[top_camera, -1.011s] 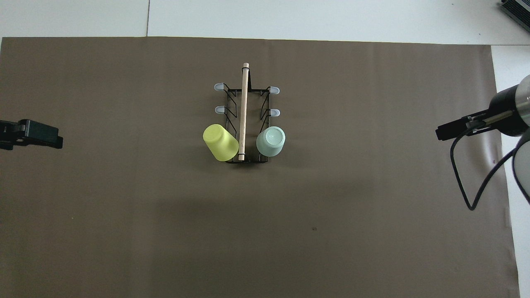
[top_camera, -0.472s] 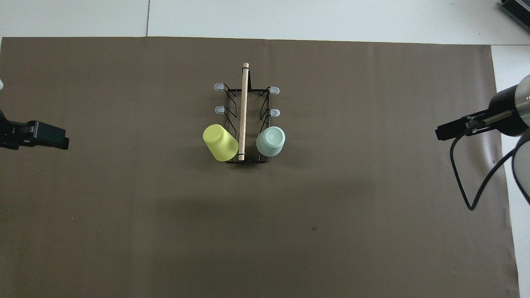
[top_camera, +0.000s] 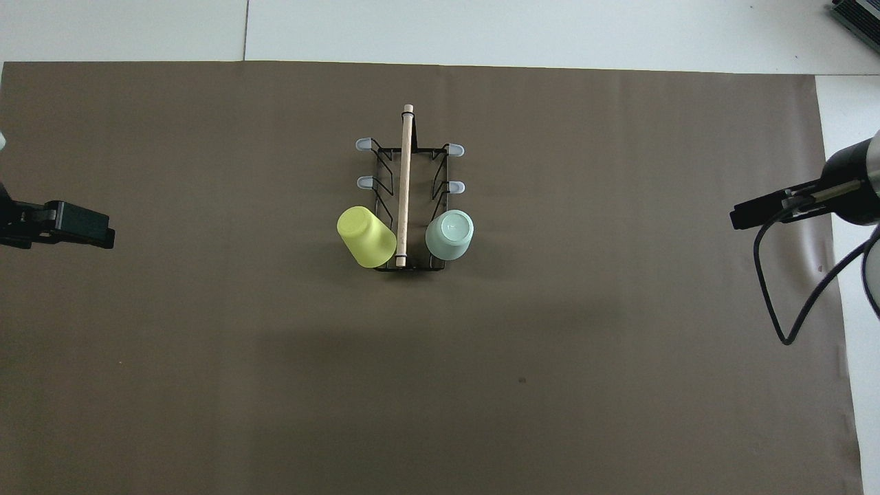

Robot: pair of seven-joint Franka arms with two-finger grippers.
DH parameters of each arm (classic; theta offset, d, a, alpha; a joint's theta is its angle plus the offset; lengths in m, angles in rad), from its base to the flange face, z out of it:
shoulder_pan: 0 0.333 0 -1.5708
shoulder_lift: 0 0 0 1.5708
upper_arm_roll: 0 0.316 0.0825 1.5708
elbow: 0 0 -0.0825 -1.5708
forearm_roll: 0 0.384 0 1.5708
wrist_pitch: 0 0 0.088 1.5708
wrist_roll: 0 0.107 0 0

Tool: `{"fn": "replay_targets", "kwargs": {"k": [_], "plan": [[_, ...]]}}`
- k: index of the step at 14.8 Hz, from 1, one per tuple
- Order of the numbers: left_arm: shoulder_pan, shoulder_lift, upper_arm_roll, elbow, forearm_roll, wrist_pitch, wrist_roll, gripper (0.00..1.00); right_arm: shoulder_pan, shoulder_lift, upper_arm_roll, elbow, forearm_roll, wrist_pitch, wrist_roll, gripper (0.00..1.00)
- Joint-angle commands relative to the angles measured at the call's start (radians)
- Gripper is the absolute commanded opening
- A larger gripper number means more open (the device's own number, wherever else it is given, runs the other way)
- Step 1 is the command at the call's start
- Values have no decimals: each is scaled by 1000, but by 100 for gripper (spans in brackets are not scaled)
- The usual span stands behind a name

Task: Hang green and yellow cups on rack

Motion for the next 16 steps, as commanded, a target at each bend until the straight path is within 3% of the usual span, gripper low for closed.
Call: {"fn": "replay_targets", "kwargs": {"k": [1,5,16], "plan": [[0,-20,-1,-25,14,10,14,100,-16,-2,-4,12,-19,-3,18,100],[-2,-20,-1,-25,16,13,14,100,-13,-5,-49,12,-16,-5,10,100],[-2,-20,-1,-26,16,16,11,100,1,-20,-49,12,-16,-15,13,100]]}}
